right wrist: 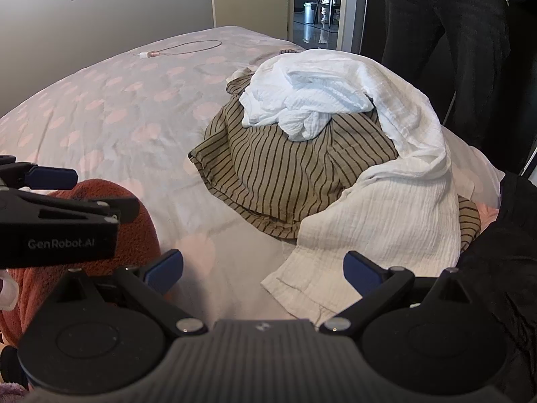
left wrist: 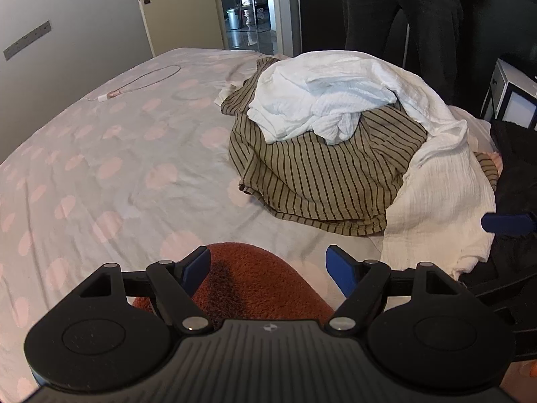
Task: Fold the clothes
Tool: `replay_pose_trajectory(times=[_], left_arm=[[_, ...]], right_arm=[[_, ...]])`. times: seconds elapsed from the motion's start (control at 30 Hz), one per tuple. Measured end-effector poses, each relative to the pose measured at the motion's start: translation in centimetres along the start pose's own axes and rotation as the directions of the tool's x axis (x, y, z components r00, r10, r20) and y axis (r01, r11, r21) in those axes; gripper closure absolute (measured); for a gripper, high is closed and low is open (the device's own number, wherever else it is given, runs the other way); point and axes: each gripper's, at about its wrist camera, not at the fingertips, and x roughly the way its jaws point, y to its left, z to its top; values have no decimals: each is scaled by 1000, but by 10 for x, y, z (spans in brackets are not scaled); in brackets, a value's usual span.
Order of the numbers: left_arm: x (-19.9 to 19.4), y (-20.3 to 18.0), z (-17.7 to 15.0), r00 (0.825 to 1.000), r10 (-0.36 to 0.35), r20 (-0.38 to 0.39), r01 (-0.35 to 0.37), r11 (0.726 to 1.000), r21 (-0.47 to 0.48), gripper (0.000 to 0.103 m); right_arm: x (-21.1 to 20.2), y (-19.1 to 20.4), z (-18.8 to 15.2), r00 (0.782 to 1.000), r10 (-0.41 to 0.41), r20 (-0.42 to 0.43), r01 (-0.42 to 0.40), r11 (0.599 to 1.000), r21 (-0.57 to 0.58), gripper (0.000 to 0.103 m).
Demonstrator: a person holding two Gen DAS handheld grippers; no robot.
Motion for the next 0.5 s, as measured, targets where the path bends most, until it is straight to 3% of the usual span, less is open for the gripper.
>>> replay_pose_trajectory(times=[0.13,0.23,0.5], left_arm=[[-1,5,-2,1000,-16,-5,16,1000,-11,14],[-6,0,-6,1000,4,29,-4,1000,13,14],[-5,1,-6,1000,24,18,-24,1000,18,14]], right_arm=[[1,-1,-4,1000,-3,-6,3,1000,3,0],[1,0,-1,1000,-5,-11,5,1000,8,0],[-3,5,0,1000,5,-11,-5,1000,0,0]])
